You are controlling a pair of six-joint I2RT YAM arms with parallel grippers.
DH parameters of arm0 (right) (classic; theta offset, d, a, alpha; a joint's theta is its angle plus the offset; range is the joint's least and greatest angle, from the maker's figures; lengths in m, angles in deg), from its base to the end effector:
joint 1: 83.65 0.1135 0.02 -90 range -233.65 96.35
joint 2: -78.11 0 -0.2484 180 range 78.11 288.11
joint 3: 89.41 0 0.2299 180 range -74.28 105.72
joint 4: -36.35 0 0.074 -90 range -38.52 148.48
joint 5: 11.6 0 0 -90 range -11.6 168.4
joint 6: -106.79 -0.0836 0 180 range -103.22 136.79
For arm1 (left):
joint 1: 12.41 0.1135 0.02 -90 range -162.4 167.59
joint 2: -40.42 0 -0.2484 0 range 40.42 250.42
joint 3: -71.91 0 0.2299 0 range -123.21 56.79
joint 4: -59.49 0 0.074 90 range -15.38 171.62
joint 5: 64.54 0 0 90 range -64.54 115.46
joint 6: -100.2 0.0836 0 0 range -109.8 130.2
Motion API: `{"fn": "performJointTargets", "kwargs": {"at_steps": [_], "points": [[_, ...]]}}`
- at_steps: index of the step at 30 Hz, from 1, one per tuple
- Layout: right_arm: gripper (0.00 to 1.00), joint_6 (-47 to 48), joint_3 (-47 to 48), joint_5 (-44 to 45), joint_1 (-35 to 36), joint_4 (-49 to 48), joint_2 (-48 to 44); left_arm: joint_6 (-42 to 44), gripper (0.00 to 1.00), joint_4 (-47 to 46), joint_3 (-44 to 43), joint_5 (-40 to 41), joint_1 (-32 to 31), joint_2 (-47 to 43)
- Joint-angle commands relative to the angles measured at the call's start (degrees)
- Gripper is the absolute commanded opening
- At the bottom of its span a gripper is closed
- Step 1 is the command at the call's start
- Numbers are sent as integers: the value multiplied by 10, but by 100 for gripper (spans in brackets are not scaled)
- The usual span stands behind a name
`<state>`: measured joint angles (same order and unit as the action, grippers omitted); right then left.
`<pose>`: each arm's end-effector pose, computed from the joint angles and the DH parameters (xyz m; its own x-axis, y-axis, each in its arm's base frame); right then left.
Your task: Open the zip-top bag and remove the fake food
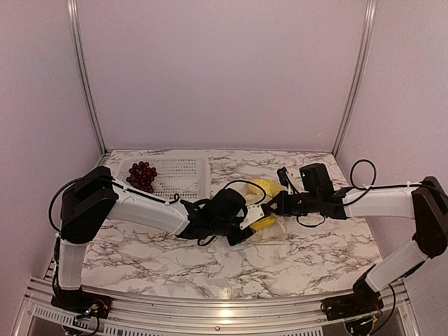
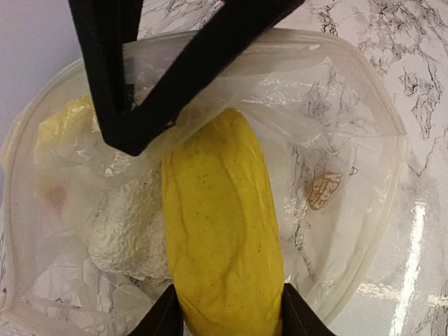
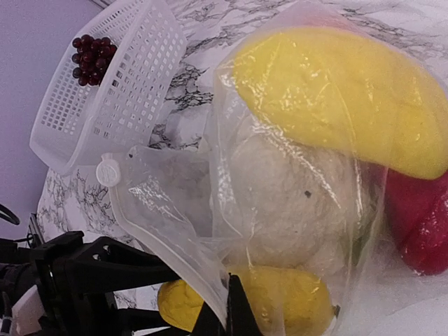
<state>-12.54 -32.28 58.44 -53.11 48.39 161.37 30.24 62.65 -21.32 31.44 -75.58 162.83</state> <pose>0.2587 0.1858 0.1646 -0.8112 0.0560 -0.5821 -0.3572 0.7407 0.5690 0.2274 -0.4303 0.1271 0.0637 0.6292 -0.7746 0.8792 0.3319 0.3419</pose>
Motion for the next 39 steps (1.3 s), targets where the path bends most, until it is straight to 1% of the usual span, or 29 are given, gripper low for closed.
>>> {"fn": "performJointTargets", "kwargs": {"at_steps": [1, 4, 7, 11, 14, 18, 23, 27, 31, 34, 35, 39], "points": [[0, 5, -7, 4, -6, -7, -13, -18, 30, 52, 19, 39, 3, -69], [0, 6, -6, 5, -10, -5, -14, -22, 29, 74, 30, 29, 3, -98], [0, 8, -6, 4, -16, -4, -18, -23, 27, 108, 46, 15, 3, -129], [0, 10, -5, -4, -28, -5, -26, -30, 24, 119, 99, 1, 3, -186], [0, 12, -2, -10, -32, -7, -28, -53, 24, 119, 142, 1, 16, -240], [0, 18, 1, -21, -35, -13, -28, -108, 24, 110, 196, -8, 74, -313], [0, 26, 6, -28, -35, -18, -31, -189, 24, 88, 251, -31, 174, -395], [0, 33, 12, -30, -35, -21, -32, -244, 25, 106, 254, -40, 258, -399], [0, 38, 20, -33, -35, -22, -32, -273, 25, 132, 244, -50, 313, -367], [0, 41, 27, -36, -35, -23, -27, -293, 26, 142, 234, -57, 343, -339], [0, 41, 28, -37, -35, -23, -26, -299, 27, 142, 230, -69, 349, -330], [0, 39, 32, -46, -35, -26, -16, -319, 29, 148, 206, -73, 366, -296]]}}
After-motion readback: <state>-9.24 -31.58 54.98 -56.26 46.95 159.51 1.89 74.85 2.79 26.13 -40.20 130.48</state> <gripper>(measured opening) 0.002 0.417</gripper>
